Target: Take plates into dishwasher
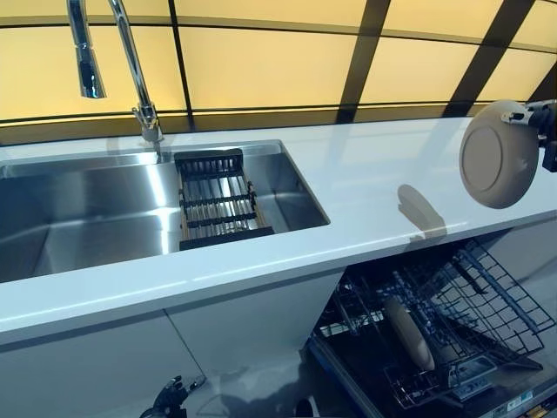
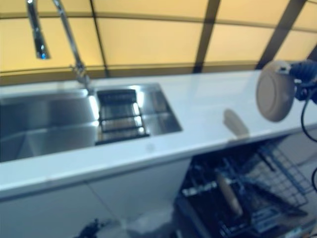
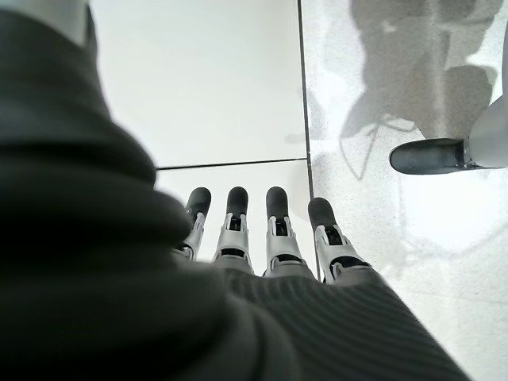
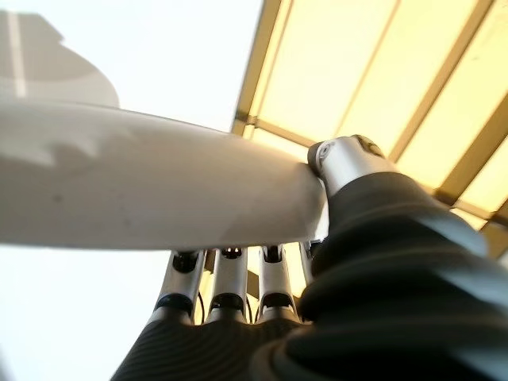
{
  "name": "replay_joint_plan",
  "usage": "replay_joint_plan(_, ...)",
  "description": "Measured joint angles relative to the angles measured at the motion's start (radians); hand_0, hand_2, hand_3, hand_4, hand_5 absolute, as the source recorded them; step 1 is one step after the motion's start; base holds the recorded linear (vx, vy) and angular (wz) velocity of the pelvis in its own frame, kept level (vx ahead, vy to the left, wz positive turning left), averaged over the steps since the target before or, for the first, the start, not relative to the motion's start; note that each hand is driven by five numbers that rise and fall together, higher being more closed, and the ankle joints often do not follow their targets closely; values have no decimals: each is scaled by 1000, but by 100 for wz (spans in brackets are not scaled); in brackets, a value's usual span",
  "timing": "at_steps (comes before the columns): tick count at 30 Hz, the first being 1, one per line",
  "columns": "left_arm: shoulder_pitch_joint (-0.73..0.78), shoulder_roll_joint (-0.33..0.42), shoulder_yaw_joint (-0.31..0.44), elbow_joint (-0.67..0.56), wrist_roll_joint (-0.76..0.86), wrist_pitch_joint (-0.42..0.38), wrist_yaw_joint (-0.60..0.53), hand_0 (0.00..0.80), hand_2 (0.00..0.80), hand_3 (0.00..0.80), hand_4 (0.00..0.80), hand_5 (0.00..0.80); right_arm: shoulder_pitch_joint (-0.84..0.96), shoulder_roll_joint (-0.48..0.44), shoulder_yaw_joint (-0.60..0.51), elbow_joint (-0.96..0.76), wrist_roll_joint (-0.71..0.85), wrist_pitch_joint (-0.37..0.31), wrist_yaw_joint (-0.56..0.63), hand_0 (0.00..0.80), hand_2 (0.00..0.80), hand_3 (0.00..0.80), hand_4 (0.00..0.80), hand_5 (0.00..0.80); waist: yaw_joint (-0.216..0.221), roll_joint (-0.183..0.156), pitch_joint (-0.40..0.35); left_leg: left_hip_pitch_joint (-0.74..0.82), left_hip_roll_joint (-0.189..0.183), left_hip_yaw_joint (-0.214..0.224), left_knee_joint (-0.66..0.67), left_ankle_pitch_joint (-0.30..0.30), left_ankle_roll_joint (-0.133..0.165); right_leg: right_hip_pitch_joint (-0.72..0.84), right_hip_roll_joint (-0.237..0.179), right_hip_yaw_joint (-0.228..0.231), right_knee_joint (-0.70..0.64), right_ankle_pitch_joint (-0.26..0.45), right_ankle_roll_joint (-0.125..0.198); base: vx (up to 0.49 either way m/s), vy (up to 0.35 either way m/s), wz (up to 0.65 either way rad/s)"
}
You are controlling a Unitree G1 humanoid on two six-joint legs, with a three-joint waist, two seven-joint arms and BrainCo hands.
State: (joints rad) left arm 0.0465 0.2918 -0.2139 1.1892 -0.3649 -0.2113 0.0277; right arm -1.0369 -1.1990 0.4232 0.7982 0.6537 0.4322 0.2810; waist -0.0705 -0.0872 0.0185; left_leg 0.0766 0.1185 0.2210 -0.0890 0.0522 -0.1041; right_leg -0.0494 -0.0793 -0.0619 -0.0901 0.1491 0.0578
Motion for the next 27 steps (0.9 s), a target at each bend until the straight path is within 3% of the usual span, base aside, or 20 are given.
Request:
replay_joint_plan(12,4,0,45,18,-3,7,-20,0,0,0,0,0,300,-31,-204,3,-97,18,131,800,800,800,800,800,-37,8,-1,0,2,28,3,-7,-1,-15,7,26,0,1,0,-1,-13,-7)
replay_joint_plan(20,-6,-2,48,17,-5,6,-27,0,0,0,0,0,513,-30,-369,-15,-92,25,181,800,800,800,800,800,-54,43,21,0,1,44,0,-15,0,-24,7,41,0,2,2,-19,-1,-5)
replay_joint_plan(27,-6,-9,55,18,-4,3,-30,0,0,0,0,0,647,4,-412,-52,-114,17,211,800,800,800,800,800,-74,51,44,1,2,48,0,-17,0,-26,8,45,0,2,2,-32,-14,-2)
